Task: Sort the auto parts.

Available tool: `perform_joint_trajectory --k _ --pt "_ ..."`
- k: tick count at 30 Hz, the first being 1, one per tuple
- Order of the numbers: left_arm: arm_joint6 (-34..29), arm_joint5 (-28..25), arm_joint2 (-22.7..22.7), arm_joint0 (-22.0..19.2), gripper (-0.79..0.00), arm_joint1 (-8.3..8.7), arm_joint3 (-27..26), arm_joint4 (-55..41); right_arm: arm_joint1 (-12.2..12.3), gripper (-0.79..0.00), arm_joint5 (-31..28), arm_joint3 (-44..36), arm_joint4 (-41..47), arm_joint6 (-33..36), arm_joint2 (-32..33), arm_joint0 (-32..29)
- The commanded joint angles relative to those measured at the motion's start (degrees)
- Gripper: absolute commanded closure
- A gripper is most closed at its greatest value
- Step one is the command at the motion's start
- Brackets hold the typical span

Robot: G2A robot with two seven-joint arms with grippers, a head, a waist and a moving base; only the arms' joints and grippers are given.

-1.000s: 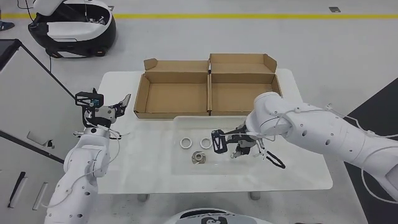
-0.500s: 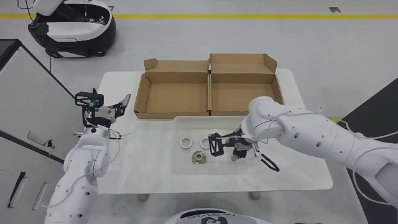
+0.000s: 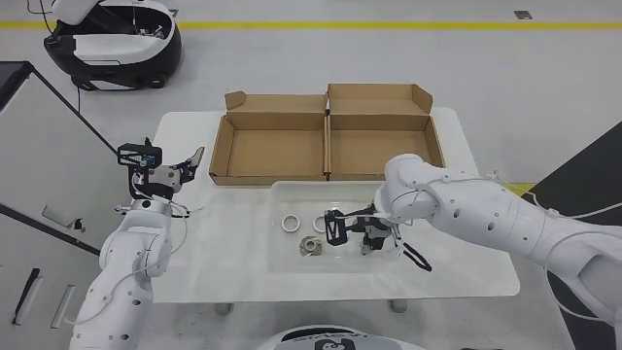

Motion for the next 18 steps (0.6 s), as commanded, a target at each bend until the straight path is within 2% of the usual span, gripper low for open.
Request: perform_joint_trajectory --k 1,12,18 --pt "0.0 0.0 0.0 0.0 -0.785 0.00 0.0 0.0 -0.2 -0.385 0.1 0.3 0.0 0.1 0.0 -0.3" --pt "0.0 0.0 0.0 0.0 -0.785 0.00 0.0 0.0 -0.8 -0.366 1.4 1.2 -0.1 1.4 0.0 -1.1" --pt "0.0 0.0 0.0 0.0 -0.785 0.00 0.0 0.0 -0.9 -0.317 1.6 1.4 0.3 1.6 0.0 -1.0"
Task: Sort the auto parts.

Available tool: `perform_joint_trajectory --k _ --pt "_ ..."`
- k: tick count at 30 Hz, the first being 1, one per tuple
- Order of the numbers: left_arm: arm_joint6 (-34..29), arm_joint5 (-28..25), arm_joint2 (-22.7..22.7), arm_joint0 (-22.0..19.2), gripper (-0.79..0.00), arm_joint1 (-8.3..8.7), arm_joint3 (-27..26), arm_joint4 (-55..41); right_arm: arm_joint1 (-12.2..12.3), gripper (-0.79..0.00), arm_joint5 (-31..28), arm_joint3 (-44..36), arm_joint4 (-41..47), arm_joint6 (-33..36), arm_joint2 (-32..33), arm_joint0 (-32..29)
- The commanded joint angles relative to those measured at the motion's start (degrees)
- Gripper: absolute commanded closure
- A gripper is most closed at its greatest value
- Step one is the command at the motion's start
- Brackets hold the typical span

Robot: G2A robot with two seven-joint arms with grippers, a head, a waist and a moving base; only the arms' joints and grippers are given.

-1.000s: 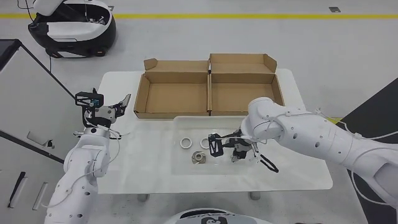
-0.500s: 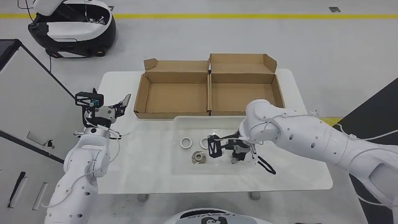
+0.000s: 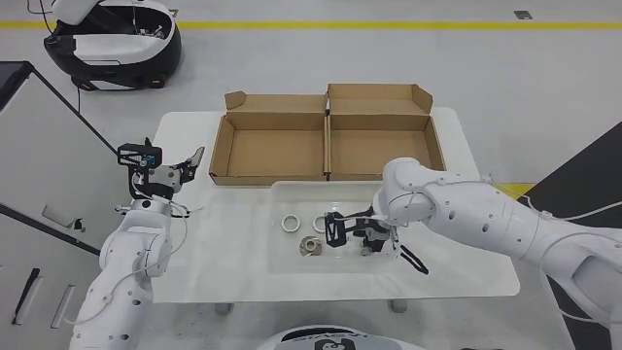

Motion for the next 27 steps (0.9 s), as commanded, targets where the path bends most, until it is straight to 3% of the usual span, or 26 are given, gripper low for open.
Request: perform_joint_trajectory --k 1,11,23,25,27 --pt "0.0 0.0 0.0 0.0 -0.785 0.00 0.0 0.0 0.0 -0.314 0.0 0.2 0.3 0.0 0.0 0.0" --pt "0.0 0.0 0.0 0.0 -0.785 0.00 0.0 0.0 -0.2 -0.243 0.8 0.7 0.8 0.8 0.0 0.0" --pt "0.0 0.0 0.0 0.0 -0.785 0.00 0.0 0.0 -0.7 -0.089 1.3 1.7 1.1 1.3 0.0 0.1" --pt "0.0 0.0 0.0 0.0 -0.785 0.00 0.0 0.0 -0.9 0.000 1.3 2.0 1.1 1.3 0.0 0.2" --pt "0.0 0.0 0.0 0.0 -0.785 0.00 0.0 0.0 -1.0 0.000 1.5 2.2 1.0 1.5 0.0 0.2"
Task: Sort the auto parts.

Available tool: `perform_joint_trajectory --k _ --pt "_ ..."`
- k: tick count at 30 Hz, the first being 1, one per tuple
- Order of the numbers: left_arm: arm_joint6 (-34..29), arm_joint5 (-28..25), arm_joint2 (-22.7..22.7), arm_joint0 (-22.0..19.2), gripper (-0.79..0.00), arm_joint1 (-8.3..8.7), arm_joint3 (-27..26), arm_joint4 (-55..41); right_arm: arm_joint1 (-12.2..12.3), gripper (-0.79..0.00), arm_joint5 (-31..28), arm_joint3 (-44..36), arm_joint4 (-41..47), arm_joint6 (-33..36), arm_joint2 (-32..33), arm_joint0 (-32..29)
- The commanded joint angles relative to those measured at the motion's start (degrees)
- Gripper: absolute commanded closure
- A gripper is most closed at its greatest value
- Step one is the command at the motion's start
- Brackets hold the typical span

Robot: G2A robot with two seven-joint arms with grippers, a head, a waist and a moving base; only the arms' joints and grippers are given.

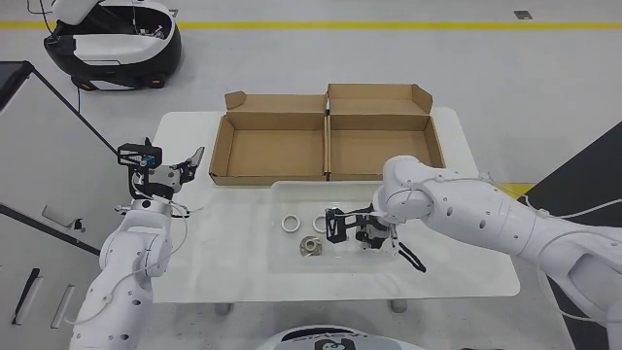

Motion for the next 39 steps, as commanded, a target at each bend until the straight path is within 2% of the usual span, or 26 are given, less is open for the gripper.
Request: perform_joint_trajectory --k 1,10,19,22,32,39 --pt "0.0 0.0 0.0 0.0 -0.785 0.00 0.0 0.0 -0.1 0.000 0.1 0.1 -0.1 0.1 0.0 0.1" --pt "0.0 0.0 0.0 0.0 -0.785 0.00 0.0 0.0 0.6 0.000 0.1 -2.8 2.8 0.1 0.0 2.9" --pt "0.0 0.0 0.0 0.0 -0.785 0.00 0.0 0.0 5.0 0.000 -3.1 -7.8 10.5 -3.1 1.1 9.2" --pt "0.0 0.0 0.0 0.0 -0.785 0.00 0.0 0.0 6.6 0.000 -5.5 -8.3 11.3 -6.9 3.5 8.4" --pt "0.0 0.0 0.0 0.0 -0.785 0.00 0.0 0.0 11.8 0.000 -9.4 -9.7 4.5 -19.5 10.6 2.4" --pt "0.0 0.0 0.0 0.0 -0.785 0.00 0.0 0.0 13.9 0.000 -16.6 -7.0 -2.8 -29.0 15.0 -0.8"
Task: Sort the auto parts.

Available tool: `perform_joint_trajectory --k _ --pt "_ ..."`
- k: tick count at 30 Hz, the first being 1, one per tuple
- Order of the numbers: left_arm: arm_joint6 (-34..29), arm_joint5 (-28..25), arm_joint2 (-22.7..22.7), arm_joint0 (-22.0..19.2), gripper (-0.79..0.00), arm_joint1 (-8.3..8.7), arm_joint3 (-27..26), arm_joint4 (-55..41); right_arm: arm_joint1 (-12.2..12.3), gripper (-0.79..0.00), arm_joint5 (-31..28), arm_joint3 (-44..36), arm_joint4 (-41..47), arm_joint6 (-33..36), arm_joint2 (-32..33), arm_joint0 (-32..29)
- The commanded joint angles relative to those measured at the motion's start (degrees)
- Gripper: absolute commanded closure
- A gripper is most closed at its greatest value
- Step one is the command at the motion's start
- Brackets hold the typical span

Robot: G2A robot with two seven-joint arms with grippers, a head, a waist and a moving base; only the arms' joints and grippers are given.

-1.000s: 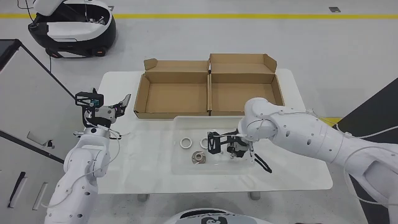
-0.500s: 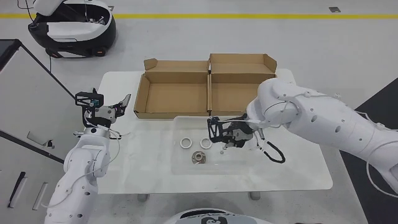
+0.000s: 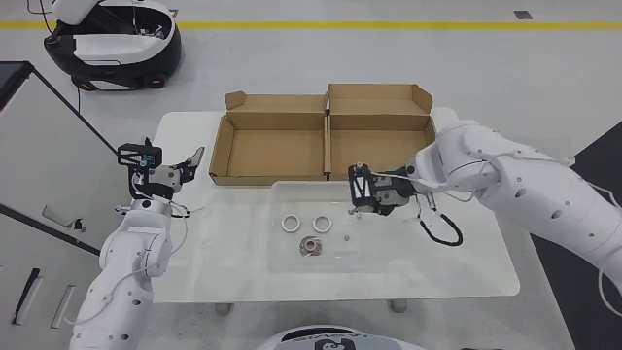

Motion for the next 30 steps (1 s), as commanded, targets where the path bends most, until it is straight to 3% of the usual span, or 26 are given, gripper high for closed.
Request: perform_joint_trajectory --k 1,9,25,30 --pt "0.0 0.0 0.0 0.0 -0.785 0.00 0.0 0.0 0.2 0.000 -2.2 1.1 -2.8 -3.1 1.0 -0.6" --pt "0.0 0.0 0.0 0.0 -0.785 0.00 0.0 0.0 -0.7 0.000 -11.0 5.6 -15.0 -19.1 4.3 -1.7" --pt "0.0 0.0 0.0 0.0 -0.785 0.00 0.0 0.0 -2.3 0.000 -11.0 13.6 -41.7 -53.5 1.4 3.7" --pt "0.0 0.0 0.0 0.0 -0.785 0.00 0.0 0.0 -1.6 0.000 -11.0 15.7 -48.5 -68.1 2.3 4.3"
